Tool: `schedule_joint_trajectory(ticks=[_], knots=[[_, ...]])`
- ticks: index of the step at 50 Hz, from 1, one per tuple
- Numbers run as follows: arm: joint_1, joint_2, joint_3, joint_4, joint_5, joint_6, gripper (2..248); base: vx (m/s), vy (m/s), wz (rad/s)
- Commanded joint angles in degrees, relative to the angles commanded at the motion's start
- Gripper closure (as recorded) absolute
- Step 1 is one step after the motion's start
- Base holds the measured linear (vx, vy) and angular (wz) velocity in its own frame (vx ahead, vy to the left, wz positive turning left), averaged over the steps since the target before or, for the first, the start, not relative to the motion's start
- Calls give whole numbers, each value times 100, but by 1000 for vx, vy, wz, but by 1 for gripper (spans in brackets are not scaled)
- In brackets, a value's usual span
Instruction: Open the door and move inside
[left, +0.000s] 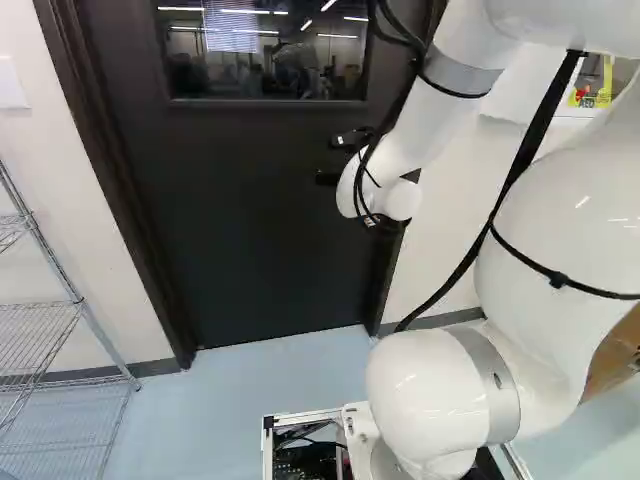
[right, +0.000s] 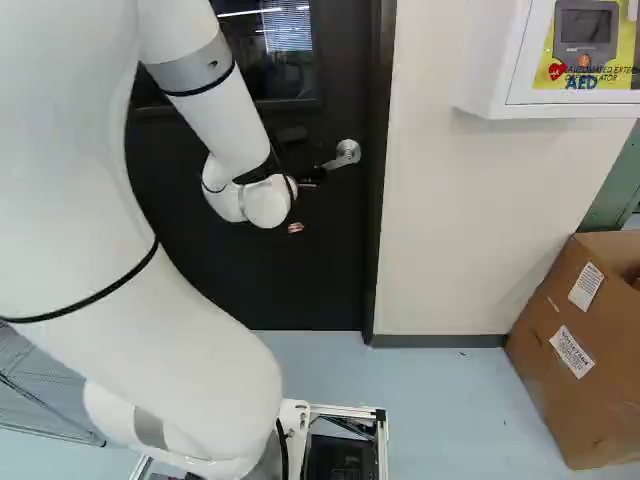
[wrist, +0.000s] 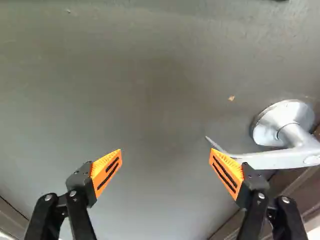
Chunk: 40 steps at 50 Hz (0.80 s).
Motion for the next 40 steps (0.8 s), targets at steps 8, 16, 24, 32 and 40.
schedule_joint_trajectory(ticks=[8,16,24,32,40], knots=[[-5,-119,-7,0,0,0,3,0,0,0],[-12,-237,-23,0,0,0,3,0,0,0],[-14,-264,-20,0,0,0,3,0,0,0],[-45,-132,116,0,0,0,3,0,0,0],[-102,157,331,0,0,0,3,0,0,0]])
